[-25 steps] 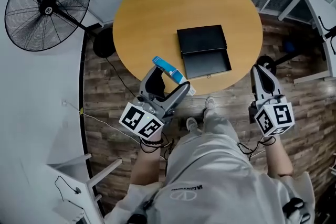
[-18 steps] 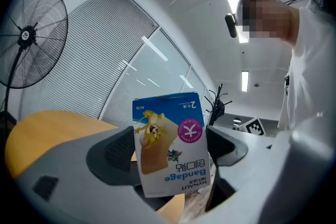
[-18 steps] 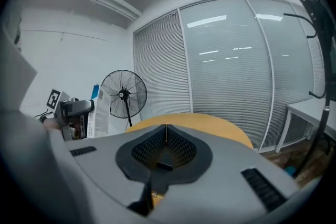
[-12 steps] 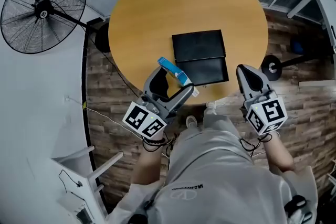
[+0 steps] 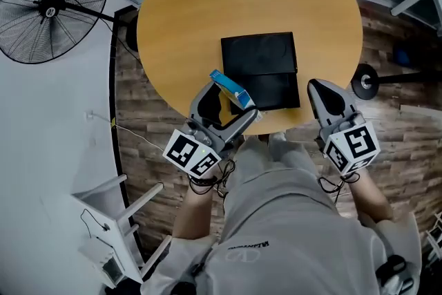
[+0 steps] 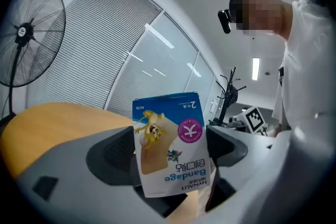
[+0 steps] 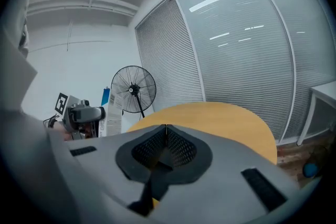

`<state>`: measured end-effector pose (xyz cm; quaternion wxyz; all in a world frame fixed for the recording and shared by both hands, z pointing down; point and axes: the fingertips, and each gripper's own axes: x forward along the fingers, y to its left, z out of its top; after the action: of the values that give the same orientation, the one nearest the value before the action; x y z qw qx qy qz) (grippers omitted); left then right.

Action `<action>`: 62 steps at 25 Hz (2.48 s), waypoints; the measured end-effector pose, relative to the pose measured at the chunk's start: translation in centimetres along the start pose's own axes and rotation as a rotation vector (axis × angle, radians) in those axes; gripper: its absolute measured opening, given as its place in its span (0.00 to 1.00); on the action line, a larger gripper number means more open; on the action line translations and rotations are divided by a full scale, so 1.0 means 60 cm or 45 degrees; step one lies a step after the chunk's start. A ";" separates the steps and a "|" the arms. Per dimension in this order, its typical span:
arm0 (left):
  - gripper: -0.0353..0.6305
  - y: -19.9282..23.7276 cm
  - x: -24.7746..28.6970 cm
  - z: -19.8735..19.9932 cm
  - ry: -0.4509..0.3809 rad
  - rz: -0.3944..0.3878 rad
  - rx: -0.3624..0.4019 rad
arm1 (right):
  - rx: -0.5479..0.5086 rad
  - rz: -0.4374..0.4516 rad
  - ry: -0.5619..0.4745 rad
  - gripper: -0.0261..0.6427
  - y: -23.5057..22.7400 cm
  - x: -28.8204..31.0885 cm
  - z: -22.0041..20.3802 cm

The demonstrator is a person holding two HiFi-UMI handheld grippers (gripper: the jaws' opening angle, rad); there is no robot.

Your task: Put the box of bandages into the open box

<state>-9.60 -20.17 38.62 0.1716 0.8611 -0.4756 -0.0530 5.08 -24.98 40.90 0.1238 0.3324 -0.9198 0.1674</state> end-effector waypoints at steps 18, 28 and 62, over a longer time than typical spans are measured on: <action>0.70 0.059 0.078 -0.231 0.854 -0.320 0.596 | 0.106 -0.028 0.196 0.06 0.001 0.089 -0.108; 0.70 0.094 0.071 -0.369 1.359 -0.553 0.941 | 0.166 -0.020 0.279 0.06 0.007 0.124 -0.167; 0.47 0.101 0.074 -0.244 0.908 -0.333 0.698 | 0.183 -0.143 0.103 0.06 -0.029 0.077 -0.107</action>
<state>-8.34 -23.26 54.75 0.0822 0.8919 -0.2710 0.3526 3.48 -26.35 48.70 0.1457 0.3845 -0.8797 0.2391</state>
